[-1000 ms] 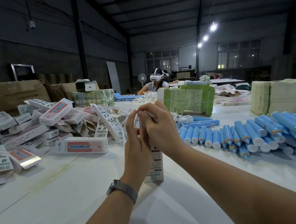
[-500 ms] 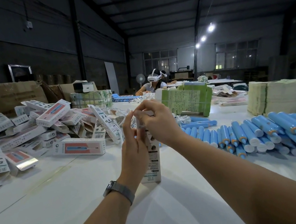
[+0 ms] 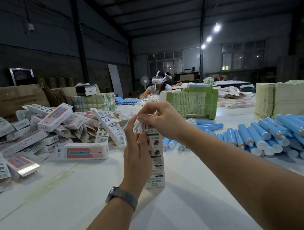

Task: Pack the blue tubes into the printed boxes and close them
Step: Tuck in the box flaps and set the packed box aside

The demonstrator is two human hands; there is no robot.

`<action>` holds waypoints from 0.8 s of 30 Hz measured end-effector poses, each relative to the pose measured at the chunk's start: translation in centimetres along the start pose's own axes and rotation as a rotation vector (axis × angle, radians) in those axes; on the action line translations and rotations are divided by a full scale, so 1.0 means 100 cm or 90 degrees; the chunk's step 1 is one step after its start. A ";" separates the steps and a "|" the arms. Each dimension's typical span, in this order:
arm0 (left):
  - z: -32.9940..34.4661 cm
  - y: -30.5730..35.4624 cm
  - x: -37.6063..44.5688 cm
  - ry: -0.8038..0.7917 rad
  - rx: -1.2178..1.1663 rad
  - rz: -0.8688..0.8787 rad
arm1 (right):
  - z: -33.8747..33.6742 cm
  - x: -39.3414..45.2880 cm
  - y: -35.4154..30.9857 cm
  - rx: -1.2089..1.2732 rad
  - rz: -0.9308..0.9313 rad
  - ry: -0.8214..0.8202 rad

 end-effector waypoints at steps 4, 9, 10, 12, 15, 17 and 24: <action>-0.003 0.002 -0.001 0.007 -0.008 -0.007 | -0.003 0.001 -0.001 0.020 0.033 -0.068; -0.001 0.003 -0.001 -0.010 -0.008 -0.003 | -0.005 0.001 0.001 0.019 0.063 -0.080; -0.001 0.002 -0.001 -0.011 -0.008 -0.007 | -0.004 0.002 0.002 0.010 0.061 -0.068; 0.001 -0.001 0.000 -0.016 -0.012 -0.016 | -0.002 0.000 0.005 -0.016 0.040 -0.023; 0.005 -0.003 0.000 -0.011 -0.025 -0.017 | 0.002 -0.001 0.004 -0.069 -0.017 0.040; 0.005 -0.004 0.000 -0.002 -0.038 -0.022 | 0.007 -0.001 0.001 -0.113 -0.062 0.054; 0.010 -0.003 -0.003 -0.037 -0.017 0.000 | 0.005 -0.007 -0.002 -0.080 -0.051 0.045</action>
Point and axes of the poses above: each hand's wrist, its own x-axis towards the middle knuckle, its own z-axis out of the palm, y = z × x, the point moved 6 cm from there along x, towards the middle knuckle, and after that the axes turned 9 degrees about x, right-handed, at the moved point
